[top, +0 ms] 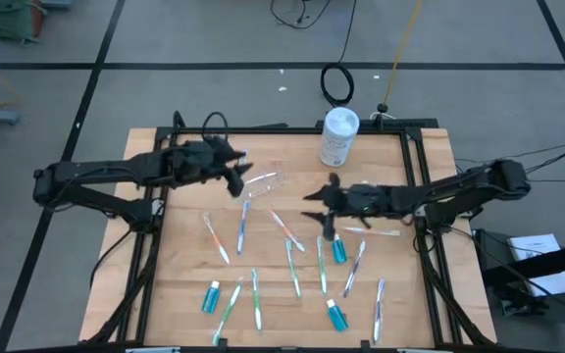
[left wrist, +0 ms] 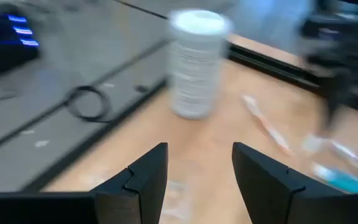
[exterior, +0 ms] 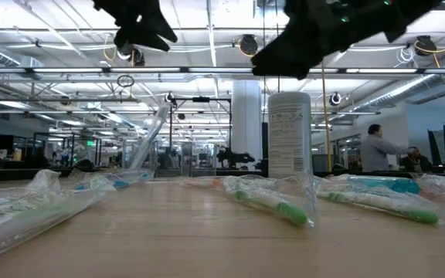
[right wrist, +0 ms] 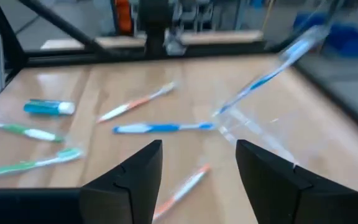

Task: Pick & Place toothbrushing station
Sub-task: Put the blue mouthwash into the transparent organizer

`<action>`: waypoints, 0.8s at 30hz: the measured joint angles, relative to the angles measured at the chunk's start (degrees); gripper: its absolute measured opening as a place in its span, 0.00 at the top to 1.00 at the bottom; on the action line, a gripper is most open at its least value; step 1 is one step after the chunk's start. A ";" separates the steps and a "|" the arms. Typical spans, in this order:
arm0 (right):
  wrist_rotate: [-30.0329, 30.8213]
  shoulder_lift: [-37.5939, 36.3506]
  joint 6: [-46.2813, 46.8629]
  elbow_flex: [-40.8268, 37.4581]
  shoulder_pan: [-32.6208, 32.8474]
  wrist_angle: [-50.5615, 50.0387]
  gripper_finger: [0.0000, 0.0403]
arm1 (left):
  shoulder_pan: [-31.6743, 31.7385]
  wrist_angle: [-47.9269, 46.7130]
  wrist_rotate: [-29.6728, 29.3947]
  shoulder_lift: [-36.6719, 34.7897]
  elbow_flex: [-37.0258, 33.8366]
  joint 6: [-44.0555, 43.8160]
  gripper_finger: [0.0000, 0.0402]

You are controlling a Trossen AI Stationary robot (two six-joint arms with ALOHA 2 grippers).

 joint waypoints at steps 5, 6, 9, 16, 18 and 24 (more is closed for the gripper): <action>-0.10 7.48 11.08 8.71 3.84 -18.05 0.50 | -3.60 -8.47 2.11 -0.64 -0.28 -2.02 0.54; -0.18 8.44 12.77 9.68 4.55 -21.40 0.50 | -4.09 -9.88 2.13 -0.66 -0.26 -2.63 0.54; -0.39 10.20 18.11 12.19 5.63 -30.80 0.50 | -5.24 -11.84 2.08 -0.09 -0.26 -3.73 0.54; -3.28 9.55 38.25 12.69 5.65 -54.76 0.51 | -6.83 -11.74 2.09 3.07 -0.26 -6.99 0.54; -3.36 9.55 43.39 12.26 5.66 -56.90 0.51 | -7.10 -11.78 2.10 3.80 -0.26 -7.02 0.54; -4.86 9.68 45.51 8.71 5.63 -51.32 0.51 | -7.50 -11.21 2.14 4.94 -0.30 -8.35 0.54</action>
